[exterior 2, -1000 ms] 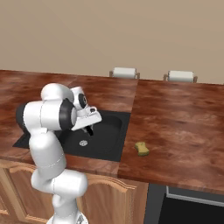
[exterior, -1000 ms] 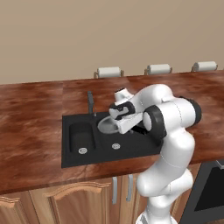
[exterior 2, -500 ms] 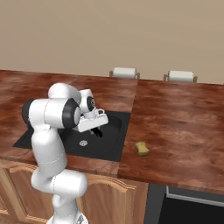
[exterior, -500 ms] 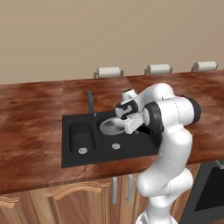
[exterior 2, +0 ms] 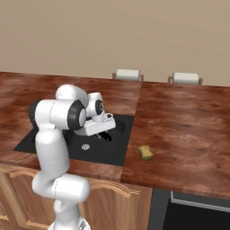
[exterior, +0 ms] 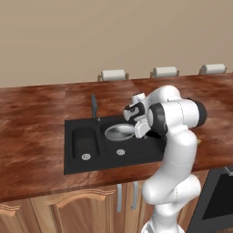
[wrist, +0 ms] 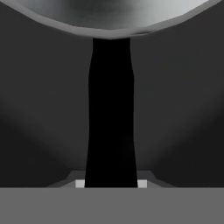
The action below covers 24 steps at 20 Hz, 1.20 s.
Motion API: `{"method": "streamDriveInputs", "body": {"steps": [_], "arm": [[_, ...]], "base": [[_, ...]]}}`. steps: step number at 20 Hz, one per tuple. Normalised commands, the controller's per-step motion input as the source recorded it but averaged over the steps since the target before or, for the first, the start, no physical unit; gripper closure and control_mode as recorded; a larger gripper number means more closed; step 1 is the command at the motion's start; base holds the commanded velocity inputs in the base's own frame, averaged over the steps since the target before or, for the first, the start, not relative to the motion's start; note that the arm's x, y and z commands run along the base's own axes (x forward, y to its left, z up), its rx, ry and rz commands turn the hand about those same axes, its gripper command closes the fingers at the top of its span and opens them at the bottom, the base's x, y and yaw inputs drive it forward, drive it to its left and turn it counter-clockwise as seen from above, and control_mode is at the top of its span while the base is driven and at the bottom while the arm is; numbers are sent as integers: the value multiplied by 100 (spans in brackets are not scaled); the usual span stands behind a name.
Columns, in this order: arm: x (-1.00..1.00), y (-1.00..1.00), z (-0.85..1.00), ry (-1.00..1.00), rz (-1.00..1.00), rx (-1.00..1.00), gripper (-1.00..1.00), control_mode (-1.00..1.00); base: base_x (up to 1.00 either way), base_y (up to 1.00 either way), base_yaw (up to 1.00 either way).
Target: Pick the pan and sponge and place them into the sink. Then turn on the water.
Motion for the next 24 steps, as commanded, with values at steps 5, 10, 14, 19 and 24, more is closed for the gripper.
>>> {"method": "streamDriveInputs", "body": {"steps": [5,10,14,19,24], "arm": [[0,-10,-14,0,6,0,100,-100],[1,-3,-13,0,3,-1,100,-100],[5,4,-13,0,2,-2,100,-100],[11,6,-12,0,1,-1,100,-100],[29,1,-8,2,1,0,100,-100]], "base": [[0,0,0],[0,0,0],[0,0,0],[0,0,0],[0,0,0]]}}
